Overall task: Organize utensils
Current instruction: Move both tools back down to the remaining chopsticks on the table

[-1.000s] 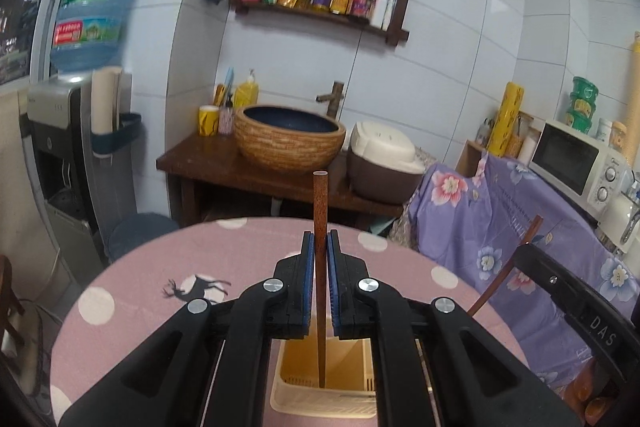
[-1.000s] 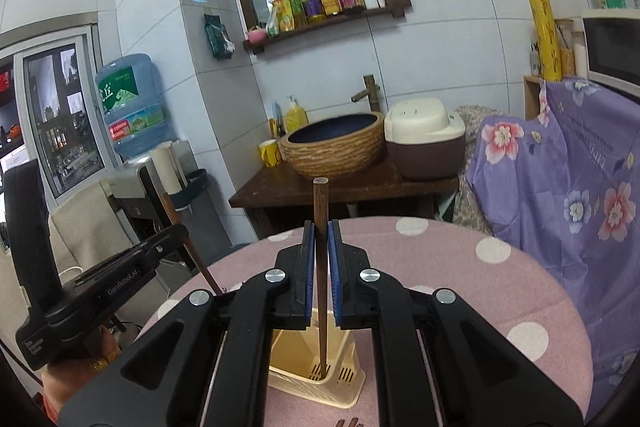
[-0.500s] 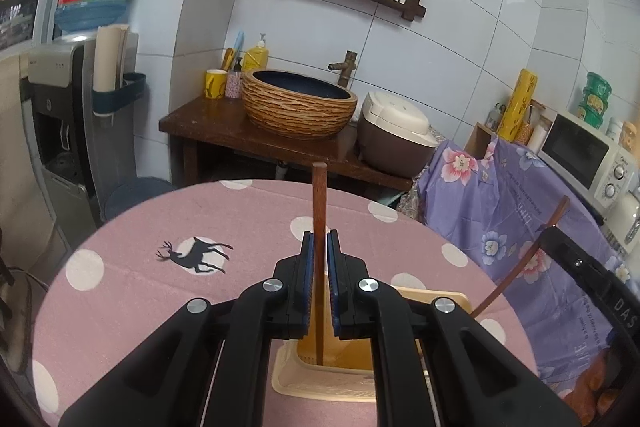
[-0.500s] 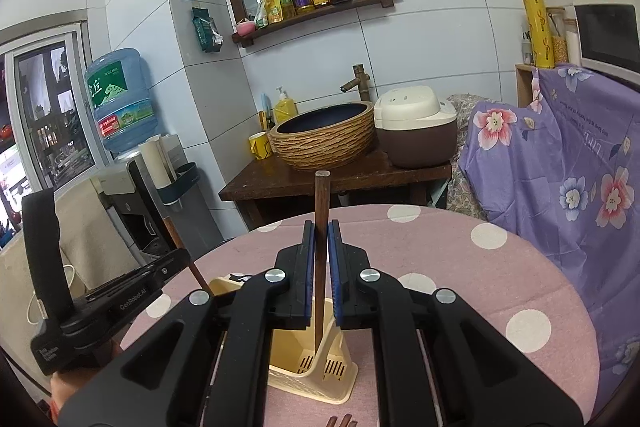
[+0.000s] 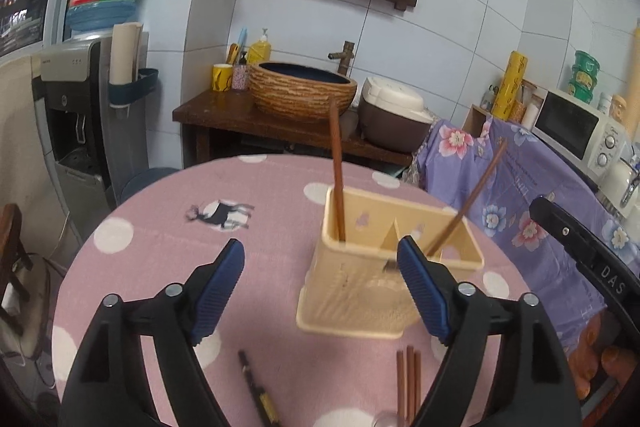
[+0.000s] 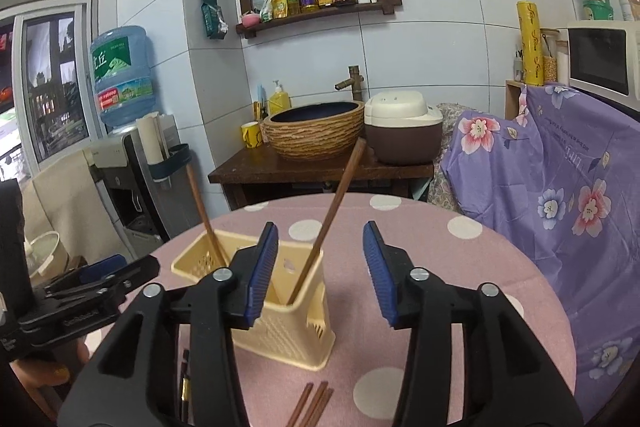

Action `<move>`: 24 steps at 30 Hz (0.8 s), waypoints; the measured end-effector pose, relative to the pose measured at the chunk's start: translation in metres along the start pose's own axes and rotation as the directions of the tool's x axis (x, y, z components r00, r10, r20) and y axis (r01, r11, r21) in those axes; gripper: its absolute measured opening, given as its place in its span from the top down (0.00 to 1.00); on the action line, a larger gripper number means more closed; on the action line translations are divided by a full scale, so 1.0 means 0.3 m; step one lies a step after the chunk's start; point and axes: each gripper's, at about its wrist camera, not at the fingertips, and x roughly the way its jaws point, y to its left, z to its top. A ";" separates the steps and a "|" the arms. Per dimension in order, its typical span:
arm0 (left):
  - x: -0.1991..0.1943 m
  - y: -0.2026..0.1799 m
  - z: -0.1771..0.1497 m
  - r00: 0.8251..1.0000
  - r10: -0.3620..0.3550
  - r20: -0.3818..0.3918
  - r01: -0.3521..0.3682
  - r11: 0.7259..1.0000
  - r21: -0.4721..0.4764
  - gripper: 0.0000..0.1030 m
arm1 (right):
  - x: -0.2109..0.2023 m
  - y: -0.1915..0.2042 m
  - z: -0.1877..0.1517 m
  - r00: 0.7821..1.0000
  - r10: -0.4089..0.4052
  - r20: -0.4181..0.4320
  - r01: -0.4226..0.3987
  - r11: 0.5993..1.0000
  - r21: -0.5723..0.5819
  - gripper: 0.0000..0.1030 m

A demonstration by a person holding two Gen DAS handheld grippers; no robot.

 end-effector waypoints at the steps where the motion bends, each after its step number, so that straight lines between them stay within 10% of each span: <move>1: -0.011 0.012 -0.024 1.000 0.009 -0.012 -0.009 1.000 0.005 0.22 | -0.008 0.002 -0.023 1.000 -0.003 -0.015 0.002 1.000 -0.009 0.49; 9: -0.046 0.128 -0.249 0.977 0.167 -0.134 -0.164 0.986 0.032 0.23 | 0.011 0.003 -0.298 0.969 -0.082 -0.233 0.076 0.996 -0.037 0.48; 24: 0.000 0.119 -0.457 0.944 0.135 -0.302 -0.135 0.991 0.020 0.54 | 0.045 0.057 -0.573 0.886 -0.094 -0.455 0.102 0.995 -0.008 0.49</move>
